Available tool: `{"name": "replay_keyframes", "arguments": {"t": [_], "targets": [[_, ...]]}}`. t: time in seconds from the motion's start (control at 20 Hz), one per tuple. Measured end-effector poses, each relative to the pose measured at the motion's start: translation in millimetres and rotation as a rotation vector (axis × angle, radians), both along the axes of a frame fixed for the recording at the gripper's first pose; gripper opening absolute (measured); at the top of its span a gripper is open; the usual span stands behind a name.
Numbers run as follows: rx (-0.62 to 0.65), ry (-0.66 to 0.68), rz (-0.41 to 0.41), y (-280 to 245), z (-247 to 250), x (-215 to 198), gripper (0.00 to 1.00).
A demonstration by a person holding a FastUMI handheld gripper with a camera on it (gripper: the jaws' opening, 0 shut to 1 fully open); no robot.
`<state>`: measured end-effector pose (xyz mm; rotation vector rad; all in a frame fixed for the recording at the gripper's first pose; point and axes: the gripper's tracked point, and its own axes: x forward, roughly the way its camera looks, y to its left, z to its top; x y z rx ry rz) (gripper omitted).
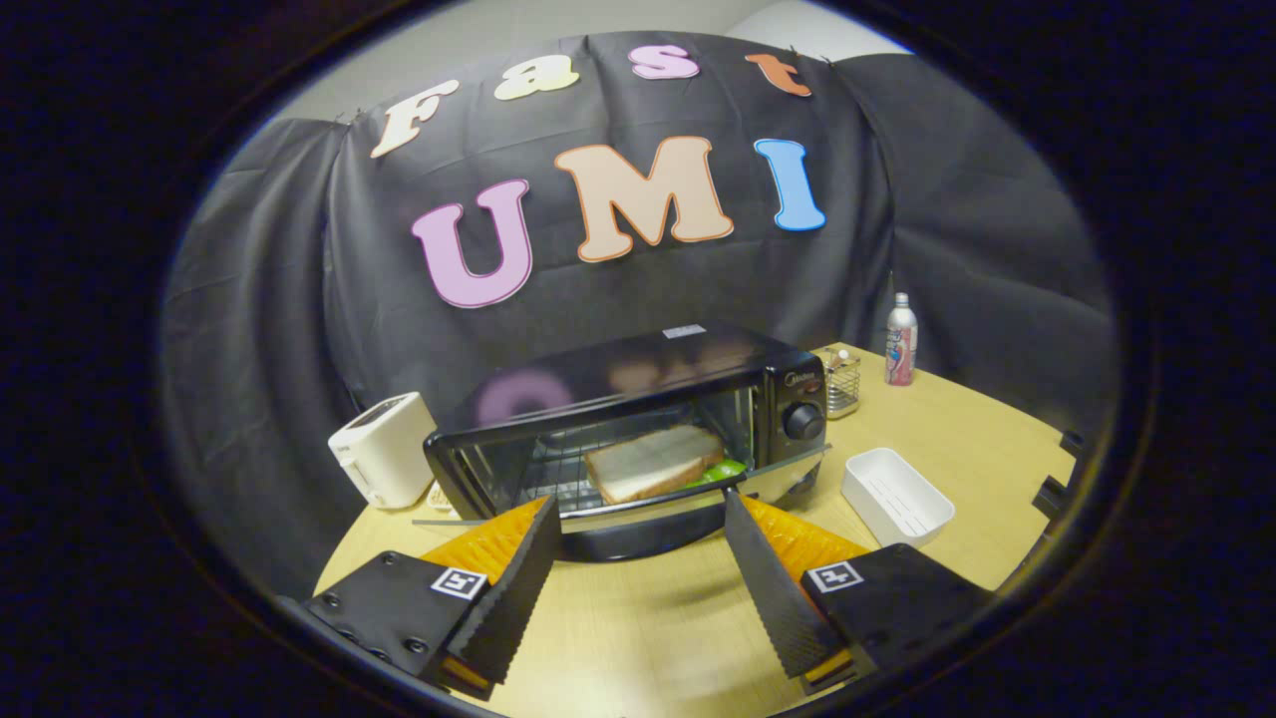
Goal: Open the toaster oven, put the food inside, and close the toaster oven door.
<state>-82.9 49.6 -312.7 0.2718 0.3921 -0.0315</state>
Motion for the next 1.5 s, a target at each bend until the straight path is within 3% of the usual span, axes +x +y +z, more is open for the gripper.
{"name": "replay_keyframes", "arguments": {"t": [0.45, 0.8, 1.5], "targets": [[0.056, -0.048, 0.002, 12, 10, 65, 1.0], [-0.008, -0.053, -0.013, -12, 28, 70, 1.0], [-0.099, -0.268, 0.007, -51, 238, 102, 1.0]]}}
